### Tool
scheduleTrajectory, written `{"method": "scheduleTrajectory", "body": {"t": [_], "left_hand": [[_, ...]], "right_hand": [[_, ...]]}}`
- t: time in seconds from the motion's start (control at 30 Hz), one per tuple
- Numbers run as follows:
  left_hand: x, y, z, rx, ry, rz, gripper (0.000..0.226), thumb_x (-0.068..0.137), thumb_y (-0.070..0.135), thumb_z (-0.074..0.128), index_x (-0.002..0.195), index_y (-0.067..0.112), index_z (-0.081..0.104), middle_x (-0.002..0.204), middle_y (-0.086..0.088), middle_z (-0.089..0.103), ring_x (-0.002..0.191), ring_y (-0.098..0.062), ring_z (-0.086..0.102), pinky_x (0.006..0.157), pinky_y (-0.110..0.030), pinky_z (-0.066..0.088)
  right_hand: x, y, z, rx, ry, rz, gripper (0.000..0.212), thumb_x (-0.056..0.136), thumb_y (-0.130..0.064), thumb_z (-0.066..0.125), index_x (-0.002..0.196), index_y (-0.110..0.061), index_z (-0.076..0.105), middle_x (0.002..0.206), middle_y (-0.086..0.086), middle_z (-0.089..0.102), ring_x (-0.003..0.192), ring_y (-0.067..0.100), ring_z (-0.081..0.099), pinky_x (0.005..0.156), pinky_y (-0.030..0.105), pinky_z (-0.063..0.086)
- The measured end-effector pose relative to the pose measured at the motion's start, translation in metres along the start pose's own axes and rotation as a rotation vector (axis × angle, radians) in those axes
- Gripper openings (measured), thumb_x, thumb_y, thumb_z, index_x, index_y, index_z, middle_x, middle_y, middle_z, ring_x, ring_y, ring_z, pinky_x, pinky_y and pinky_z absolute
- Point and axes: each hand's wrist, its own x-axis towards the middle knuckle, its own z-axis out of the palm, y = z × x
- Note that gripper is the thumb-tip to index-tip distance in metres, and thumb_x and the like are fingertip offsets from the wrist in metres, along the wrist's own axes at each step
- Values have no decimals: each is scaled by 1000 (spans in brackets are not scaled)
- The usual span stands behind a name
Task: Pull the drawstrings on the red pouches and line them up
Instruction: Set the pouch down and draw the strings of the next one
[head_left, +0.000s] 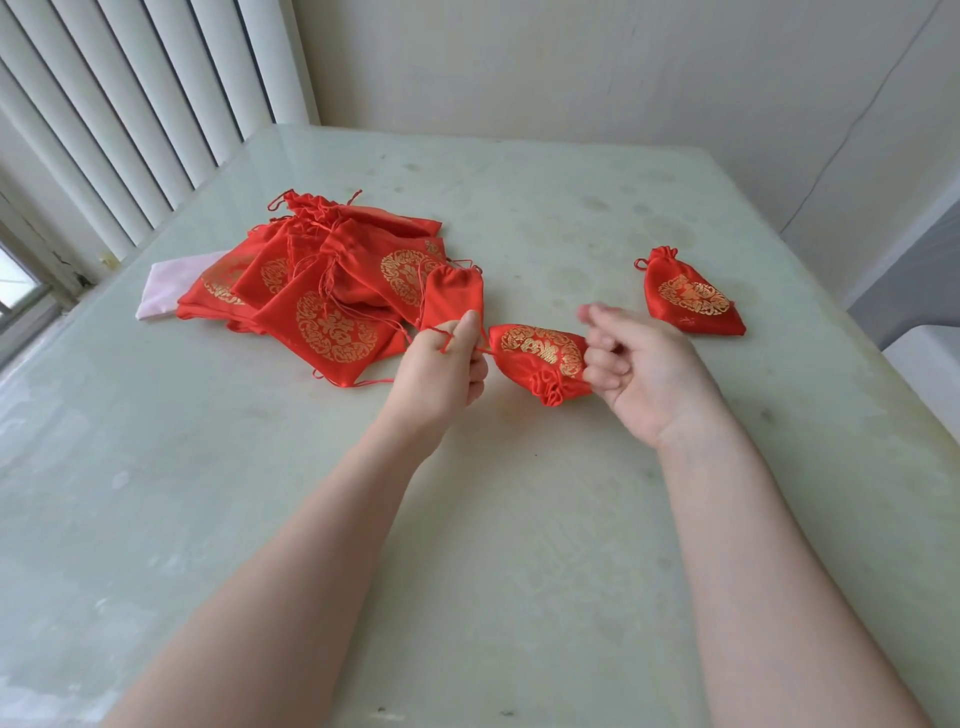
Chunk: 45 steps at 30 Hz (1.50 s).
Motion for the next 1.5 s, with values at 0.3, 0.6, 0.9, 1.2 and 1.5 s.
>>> {"method": "scheduleTrajectory", "body": {"t": [0.3,0.6,0.9,1.2,1.5], "left_hand": [[-4,9,-1,-86,-132,-31,36,99,30,39,66,18,33,47,8,25,41,-7,21,44,-19,17],[-8,-3,2,187,-259,57,13,86,14,63,74,13,58,60,0,48,46,-7,37,44,-15,29],[-8,-6,7,-53,-302,-76,20,93,6,49,74,12,51,60,0,44,43,-3,35,47,-16,28],[-1,-8,8,-435,-260,-224,17,96,3,41,82,8,49,60,5,57,41,0,41,41,-12,35],[-6,-10,10,188,-192,15,20,91,5,50,74,12,58,49,10,57,43,-4,45,49,-17,38]], "right_hand": [[-12,28,28,-722,-189,-100,28,89,-9,58,62,-13,52,48,-7,45,36,0,34,39,10,26],[-4,20,21,-61,-76,-94,24,95,-11,46,75,-11,60,47,-5,38,39,6,32,40,16,24],[-3,18,19,-139,-112,-108,27,97,-11,40,79,-10,60,45,-9,32,37,3,23,40,19,15],[-1,17,15,-231,3,-106,22,97,-8,39,89,-10,59,56,-2,40,42,7,35,42,18,27],[-15,8,23,-474,-54,-457,22,91,-5,52,80,-16,66,71,-8,61,59,-6,54,57,6,38]]}}
